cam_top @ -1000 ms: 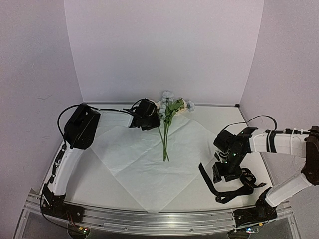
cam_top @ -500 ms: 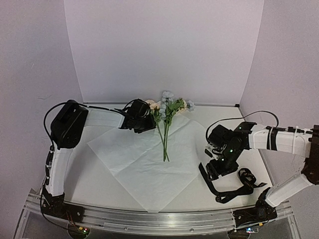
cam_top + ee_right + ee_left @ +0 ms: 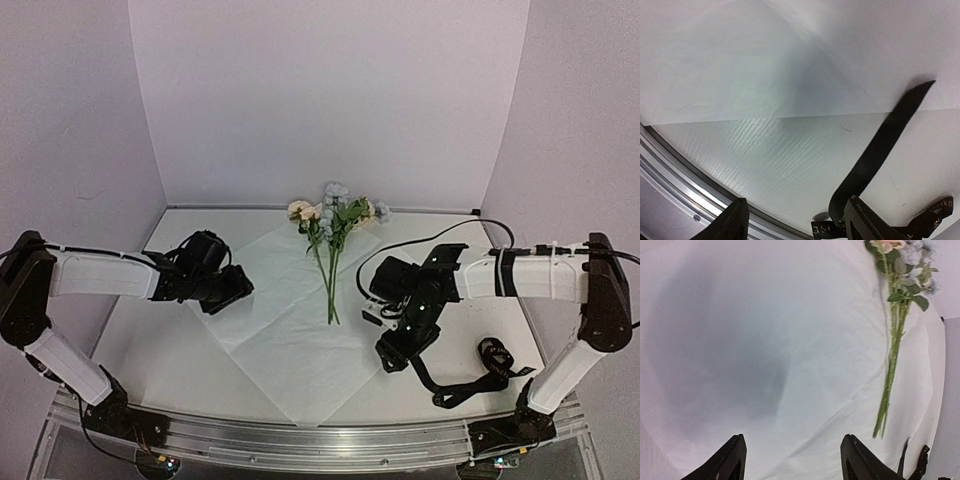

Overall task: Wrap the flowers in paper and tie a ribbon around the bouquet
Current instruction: Pick up the bottom corner of the flattened wrapping paper from the center of the board.

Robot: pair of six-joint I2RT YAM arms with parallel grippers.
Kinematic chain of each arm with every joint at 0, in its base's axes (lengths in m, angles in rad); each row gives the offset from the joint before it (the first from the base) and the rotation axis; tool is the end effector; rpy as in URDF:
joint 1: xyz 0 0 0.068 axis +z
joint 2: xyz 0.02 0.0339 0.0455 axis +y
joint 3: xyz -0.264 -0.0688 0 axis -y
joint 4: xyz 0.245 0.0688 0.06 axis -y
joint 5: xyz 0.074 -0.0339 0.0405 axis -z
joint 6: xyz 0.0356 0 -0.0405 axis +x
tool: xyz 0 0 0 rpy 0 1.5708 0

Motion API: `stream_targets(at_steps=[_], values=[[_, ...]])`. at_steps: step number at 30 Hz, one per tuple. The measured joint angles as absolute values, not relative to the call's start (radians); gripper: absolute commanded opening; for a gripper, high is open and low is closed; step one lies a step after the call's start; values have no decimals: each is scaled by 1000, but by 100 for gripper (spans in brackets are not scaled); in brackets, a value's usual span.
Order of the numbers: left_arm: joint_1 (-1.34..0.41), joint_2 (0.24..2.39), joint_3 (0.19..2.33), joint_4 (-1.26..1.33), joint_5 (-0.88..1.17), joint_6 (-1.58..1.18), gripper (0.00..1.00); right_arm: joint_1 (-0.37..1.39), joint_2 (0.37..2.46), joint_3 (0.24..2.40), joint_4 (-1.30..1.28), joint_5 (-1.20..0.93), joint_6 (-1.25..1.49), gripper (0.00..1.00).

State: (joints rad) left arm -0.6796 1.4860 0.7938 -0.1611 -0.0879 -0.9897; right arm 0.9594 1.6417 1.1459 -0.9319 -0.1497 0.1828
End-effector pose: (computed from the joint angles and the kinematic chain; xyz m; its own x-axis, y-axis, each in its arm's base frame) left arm 0.2326 -0.1839 0.1839 -0.8075 -0.4180 -0.4162 -0.1708 0.8411 -0.5133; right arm 0.1669 0.2473 0.2050 -0.7081 -0.6970 -0.1134 -0.7049 0.6883 0.1711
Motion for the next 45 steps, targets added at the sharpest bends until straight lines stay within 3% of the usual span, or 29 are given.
stream_targets(at_steps=[8,15,19,24,29,45], values=[[-678,1221,546,-235,-76,-1135,76,1029,1673,1152,-898,-133,174,67],[-678,1251,477,-159,-34,-1188,72,1040,1680,1172,-881,-113,164,67],[-678,1302,457,-89,-15,-1207,57,1044,1681,1182,-879,-110,157,67],[-678,1363,455,0,22,-1224,23,1056,1681,1186,-872,-97,138,67],[-676,1376,456,15,64,-1228,2,1083,1681,1186,-828,-79,87,69],[-479,1357,482,68,377,-1324,0,1181,1681,1170,-692,-93,-161,76]])
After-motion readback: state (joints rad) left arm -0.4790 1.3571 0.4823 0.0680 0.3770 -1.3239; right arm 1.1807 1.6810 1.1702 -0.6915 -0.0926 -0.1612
